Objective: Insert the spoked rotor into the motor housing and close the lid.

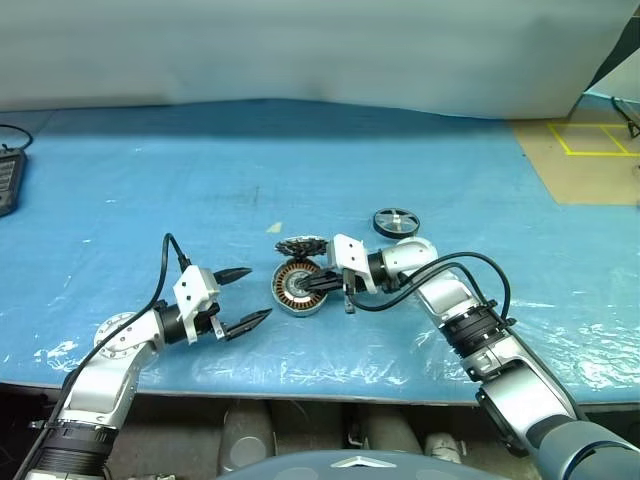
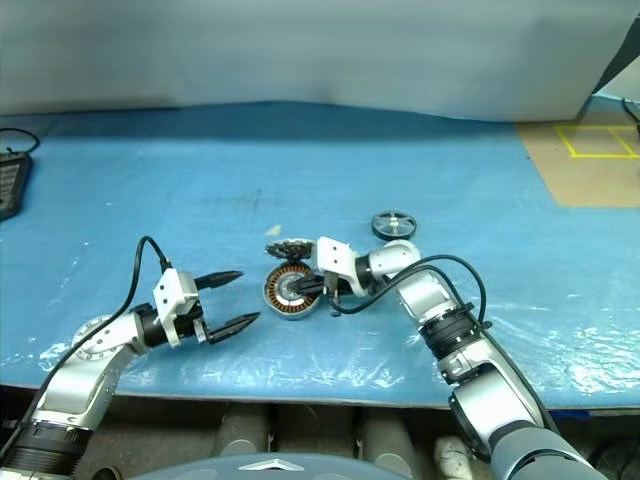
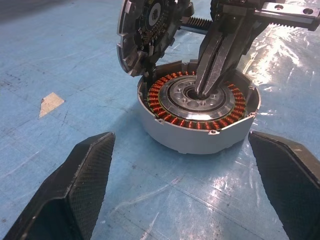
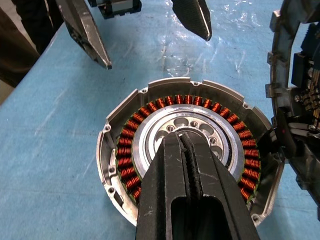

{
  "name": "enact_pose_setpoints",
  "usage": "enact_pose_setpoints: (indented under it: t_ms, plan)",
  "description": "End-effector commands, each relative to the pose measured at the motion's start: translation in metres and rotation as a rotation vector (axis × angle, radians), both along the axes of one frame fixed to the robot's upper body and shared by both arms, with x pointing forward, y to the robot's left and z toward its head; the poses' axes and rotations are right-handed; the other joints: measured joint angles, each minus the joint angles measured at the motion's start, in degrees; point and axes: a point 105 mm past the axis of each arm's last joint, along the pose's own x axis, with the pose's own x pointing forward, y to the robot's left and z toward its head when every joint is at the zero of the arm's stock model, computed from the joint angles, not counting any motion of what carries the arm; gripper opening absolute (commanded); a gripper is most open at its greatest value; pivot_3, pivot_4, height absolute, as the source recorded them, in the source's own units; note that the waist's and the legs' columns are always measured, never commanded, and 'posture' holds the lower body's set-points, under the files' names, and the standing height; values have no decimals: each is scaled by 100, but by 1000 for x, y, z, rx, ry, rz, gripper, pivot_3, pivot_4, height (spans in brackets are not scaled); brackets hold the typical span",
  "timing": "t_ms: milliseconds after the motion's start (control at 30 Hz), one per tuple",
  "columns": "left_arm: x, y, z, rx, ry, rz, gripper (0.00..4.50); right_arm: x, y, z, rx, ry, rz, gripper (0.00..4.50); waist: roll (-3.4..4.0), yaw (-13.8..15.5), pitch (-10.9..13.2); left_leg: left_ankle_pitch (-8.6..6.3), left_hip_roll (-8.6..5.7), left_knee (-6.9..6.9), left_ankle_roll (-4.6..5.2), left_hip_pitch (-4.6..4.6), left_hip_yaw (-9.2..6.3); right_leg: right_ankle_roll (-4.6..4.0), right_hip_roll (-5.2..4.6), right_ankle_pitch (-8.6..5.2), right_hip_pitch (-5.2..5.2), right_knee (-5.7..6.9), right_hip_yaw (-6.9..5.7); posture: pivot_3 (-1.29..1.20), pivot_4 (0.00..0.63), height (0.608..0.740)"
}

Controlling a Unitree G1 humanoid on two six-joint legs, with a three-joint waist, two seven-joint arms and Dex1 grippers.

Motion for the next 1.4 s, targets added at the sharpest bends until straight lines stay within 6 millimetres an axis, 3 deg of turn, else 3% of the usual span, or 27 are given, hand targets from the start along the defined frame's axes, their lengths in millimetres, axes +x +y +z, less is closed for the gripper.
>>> enact_pose_setpoints:
  t_ms: [33,367,533,667,767,867,933,1167,1400]
  plan:
    - [0,-3,12,-9,-47,-15,4500,-4,4,14,34,-21,24,49,0,-1,0,0,0,0,0,0,0,0,0,0,0,0,0,0,150,740]
    - [1,1,9,-8,-44,-11,4500,-8,-17,46,160,55,-15,49,0,8,0,0,1,0,1,-4,0,0,-1,0,-3,-2,0,0,150,740]
    - [3,1,8,-10,-44,-16,4500,0,-55,39,68,59,-125,49,0,10,0,0,-1,-1,0,-5,0,0,-1,0,-2,-5,0,0,150,740]
    - [5,1,7,-14,-45,-22,4500,30,-91,55,62,-27,-322,49,0,2,0,0,-18,0,0,-4,0,1,0,0,-2,-2,1,0,150,740]
    - [6,1,6,-16,-45,-26,4500,52,-113,77,50,-160,-445,613,0,-17,0,0,-24,1,0,1,1,0,0,0,-3,2,5,0,150,740]
    - [8,1,5,-17,-50,-30,4500,68,-131,91,28,-241,-534,1573,0,-23,0,1,-23,-1,-2,1,4,0,1,0,-4,2,7,0,150,740]
    - [9,-1,5,-19,-53,-31,4500,74,-143,95,8,-255,-571,1573,0,-6,0,1,-24,-1,-2,-1,4,0,1,0,-5,0,6,0,150,740]
    - [7,-2,5,-23,-57,-29,4500,84,-174,77,-75,-210,-673,1573,0,14,0,1,-25,3,1,-9,5,0,0,0,-7,-1,5,0,150,740]
    - [7,0,4,-19,-56,-26,4500,82,-180,57,-92,-144,-693,1573,0,6,0,-3,-23,6,7,-9,6,0,1,0,-11,6,5,0,150,740]
